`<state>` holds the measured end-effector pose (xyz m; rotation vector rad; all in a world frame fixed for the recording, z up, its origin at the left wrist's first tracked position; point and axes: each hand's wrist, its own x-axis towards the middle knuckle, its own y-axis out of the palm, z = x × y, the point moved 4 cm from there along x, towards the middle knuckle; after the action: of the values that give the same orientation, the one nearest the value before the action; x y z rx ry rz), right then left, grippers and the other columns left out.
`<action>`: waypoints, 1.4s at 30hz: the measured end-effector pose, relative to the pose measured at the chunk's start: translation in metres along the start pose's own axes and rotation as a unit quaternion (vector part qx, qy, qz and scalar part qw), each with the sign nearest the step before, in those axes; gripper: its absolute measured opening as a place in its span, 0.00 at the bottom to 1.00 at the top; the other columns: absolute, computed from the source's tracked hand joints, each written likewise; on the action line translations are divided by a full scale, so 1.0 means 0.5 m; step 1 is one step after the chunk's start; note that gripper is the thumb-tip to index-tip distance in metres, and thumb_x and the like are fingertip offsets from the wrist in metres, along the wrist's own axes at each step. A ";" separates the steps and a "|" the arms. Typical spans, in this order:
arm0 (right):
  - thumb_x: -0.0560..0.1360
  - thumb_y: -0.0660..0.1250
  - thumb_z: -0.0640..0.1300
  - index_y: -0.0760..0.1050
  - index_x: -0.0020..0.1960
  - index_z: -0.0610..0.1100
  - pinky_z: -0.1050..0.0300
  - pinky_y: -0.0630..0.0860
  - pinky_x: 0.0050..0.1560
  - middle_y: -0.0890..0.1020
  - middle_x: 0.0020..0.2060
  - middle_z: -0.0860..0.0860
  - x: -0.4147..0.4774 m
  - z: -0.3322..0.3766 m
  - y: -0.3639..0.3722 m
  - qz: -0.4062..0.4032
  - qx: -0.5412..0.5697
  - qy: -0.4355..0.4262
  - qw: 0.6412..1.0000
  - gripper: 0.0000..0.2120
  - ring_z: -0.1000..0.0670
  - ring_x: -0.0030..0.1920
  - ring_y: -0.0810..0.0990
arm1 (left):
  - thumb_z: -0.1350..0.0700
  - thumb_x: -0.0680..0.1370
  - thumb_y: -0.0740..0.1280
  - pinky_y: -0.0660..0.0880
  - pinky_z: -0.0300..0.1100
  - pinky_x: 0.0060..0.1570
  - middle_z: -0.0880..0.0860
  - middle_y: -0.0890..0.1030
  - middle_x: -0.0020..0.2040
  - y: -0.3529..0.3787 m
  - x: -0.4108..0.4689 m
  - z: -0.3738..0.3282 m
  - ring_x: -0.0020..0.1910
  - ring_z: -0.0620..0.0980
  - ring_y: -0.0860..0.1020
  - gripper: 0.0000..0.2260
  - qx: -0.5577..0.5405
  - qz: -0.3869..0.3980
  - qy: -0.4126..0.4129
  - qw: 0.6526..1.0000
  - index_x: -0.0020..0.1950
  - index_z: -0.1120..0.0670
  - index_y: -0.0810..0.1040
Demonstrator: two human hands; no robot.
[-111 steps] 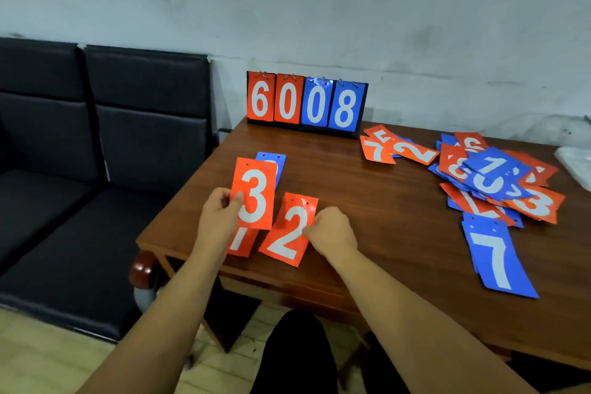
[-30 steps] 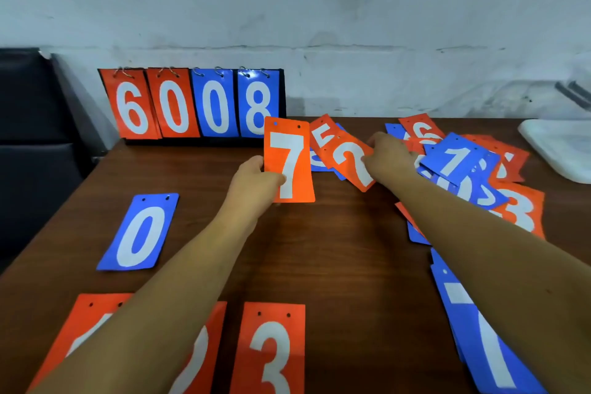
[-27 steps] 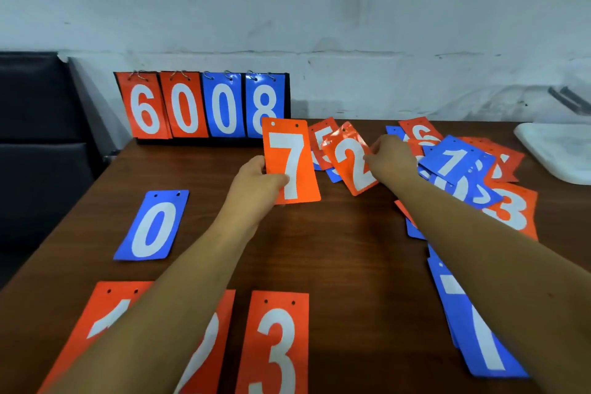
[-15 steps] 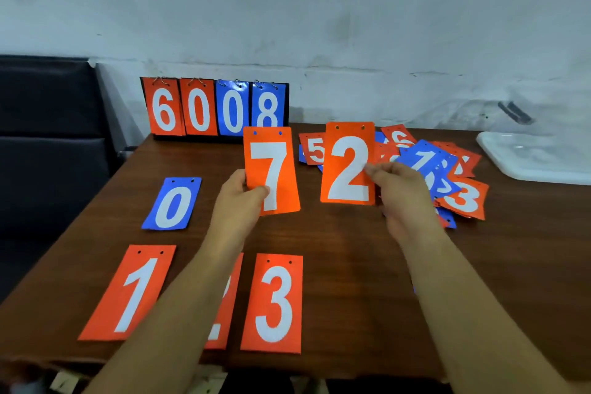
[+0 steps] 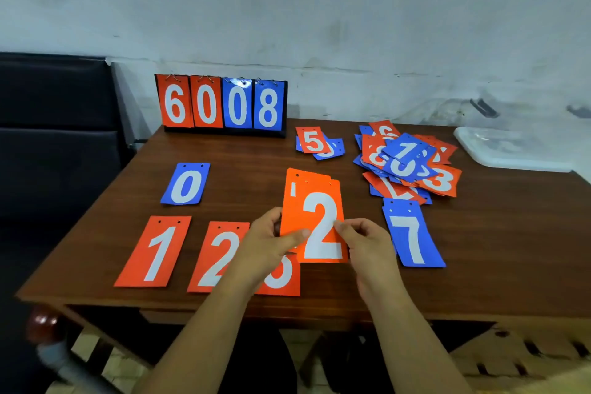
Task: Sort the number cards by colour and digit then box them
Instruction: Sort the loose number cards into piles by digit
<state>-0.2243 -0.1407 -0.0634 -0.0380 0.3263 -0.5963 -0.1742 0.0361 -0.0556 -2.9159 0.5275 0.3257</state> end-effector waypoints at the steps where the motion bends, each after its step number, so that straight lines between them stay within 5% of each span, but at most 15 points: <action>1: 0.75 0.70 0.51 0.77 0.46 0.55 0.60 0.79 0.35 0.82 0.45 0.56 -0.006 -0.001 0.003 0.010 0.003 -0.001 1.000 0.02 0.54 0.44 0.82 | 0.47 0.73 0.74 0.82 0.49 0.53 0.43 0.84 0.55 0.003 -0.006 0.001 0.52 0.47 0.84 0.19 0.025 -0.002 0.008 1.000 0.62 0.44 0.76; 4: 0.76 0.69 0.49 0.78 0.47 0.56 0.53 0.83 0.42 0.83 0.44 0.56 -0.019 -0.003 0.009 0.042 0.064 0.008 0.997 0.02 0.53 0.44 0.84 | 0.48 0.75 0.73 0.82 0.44 0.51 0.42 0.84 0.56 0.001 -0.015 0.005 0.52 0.45 0.84 0.18 0.047 0.000 0.021 0.999 0.63 0.44 0.77; 9: 0.74 0.71 0.47 0.80 0.47 0.52 0.54 0.83 0.40 0.86 0.41 0.55 -0.031 0.003 0.017 0.100 0.045 -0.016 0.994 0.02 0.55 0.41 0.86 | 0.50 0.77 0.71 0.82 0.43 0.49 0.43 0.85 0.52 -0.021 -0.024 0.016 0.51 0.45 0.84 0.10 0.041 -0.013 0.025 0.999 0.58 0.44 0.79; 14: 0.73 0.73 0.49 0.79 0.47 0.51 0.58 0.82 0.35 0.85 0.38 0.56 -0.028 0.000 0.020 0.093 0.042 -0.007 0.995 0.05 0.55 0.39 0.85 | 0.50 0.80 0.67 0.82 0.41 0.45 0.47 0.83 0.58 -0.095 -0.021 0.032 0.51 0.45 0.83 0.08 0.079 -0.088 0.013 0.993 0.58 0.45 0.77; 18: 0.73 0.72 0.50 0.77 0.45 0.55 0.65 0.77 0.28 0.82 0.38 0.60 -0.016 -0.002 0.012 0.077 0.014 -0.013 0.997 0.05 0.59 0.37 0.83 | 0.52 0.83 0.62 0.74 0.39 0.50 0.52 0.77 0.65 -0.177 -0.019 0.049 0.59 0.48 0.76 0.11 0.214 -0.202 -0.002 0.956 0.64 0.52 0.74; 21: 0.73 0.72 0.50 0.75 0.45 0.56 0.64 0.77 0.30 0.81 0.39 0.59 -0.008 -0.006 0.016 0.071 -0.023 -0.015 0.997 0.05 0.58 0.39 0.82 | 0.54 0.82 0.62 0.70 0.38 0.46 0.54 0.80 0.57 -0.209 -0.018 0.067 0.50 0.46 0.74 0.09 0.307 -0.212 -0.008 0.928 0.58 0.56 0.77; 25: 0.73 0.72 0.50 0.74 0.45 0.57 0.65 0.76 0.29 0.80 0.40 0.59 -0.002 -0.016 0.027 0.072 -0.050 -0.017 0.996 0.07 0.58 0.40 0.81 | 0.54 0.81 0.65 0.75 0.45 0.56 0.55 0.80 0.57 -0.217 -0.019 0.084 0.58 0.53 0.77 0.11 0.390 -0.207 -0.043 0.896 0.61 0.57 0.77; 29: 0.74 0.71 0.50 0.73 0.45 0.58 0.69 0.72 0.25 0.78 0.40 0.61 -0.002 -0.025 0.029 0.080 -0.089 -0.026 0.993 0.08 0.60 0.39 0.80 | 0.51 0.80 0.67 0.71 0.48 0.65 0.56 0.74 0.65 -0.211 -0.029 0.093 0.66 0.55 0.72 0.17 0.442 -0.227 -0.028 0.867 0.67 0.55 0.75; 33: 0.74 0.72 0.51 0.72 0.49 0.57 0.66 0.74 0.34 0.77 0.45 0.59 0.003 -0.033 0.018 0.066 -0.151 -0.061 0.985 0.09 0.58 0.44 0.77 | 0.53 0.78 0.68 0.70 0.46 0.63 0.54 0.73 0.65 -0.185 -0.034 0.073 0.66 0.52 0.69 0.15 0.421 -0.265 0.054 0.866 0.65 0.53 0.76; 38: 0.72 0.73 0.52 0.72 0.58 0.52 0.63 0.74 0.39 0.78 0.52 0.55 0.009 -0.026 -0.027 0.045 -0.202 -0.075 0.975 0.17 0.56 0.49 0.75 | 0.57 0.78 0.68 0.68 0.38 0.57 0.51 0.76 0.58 -0.055 -0.023 0.036 0.59 0.49 0.73 0.08 0.404 -0.144 0.215 0.877 0.57 0.54 0.78; 42: 0.75 0.71 0.50 0.75 0.61 0.48 0.55 0.75 0.52 0.79 0.61 0.49 0.012 -0.023 -0.106 0.012 -0.242 -0.074 0.967 0.16 0.50 0.58 0.76 | 0.57 0.78 0.66 0.72 0.45 0.59 0.51 0.76 0.57 0.063 0.001 0.020 0.58 0.50 0.74 0.09 0.399 -0.056 0.281 0.871 0.58 0.54 0.78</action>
<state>-0.2521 -0.1873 -0.0695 -0.5453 0.3199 -0.4763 -0.1871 0.0086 -0.0690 -2.1540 0.4135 -0.6381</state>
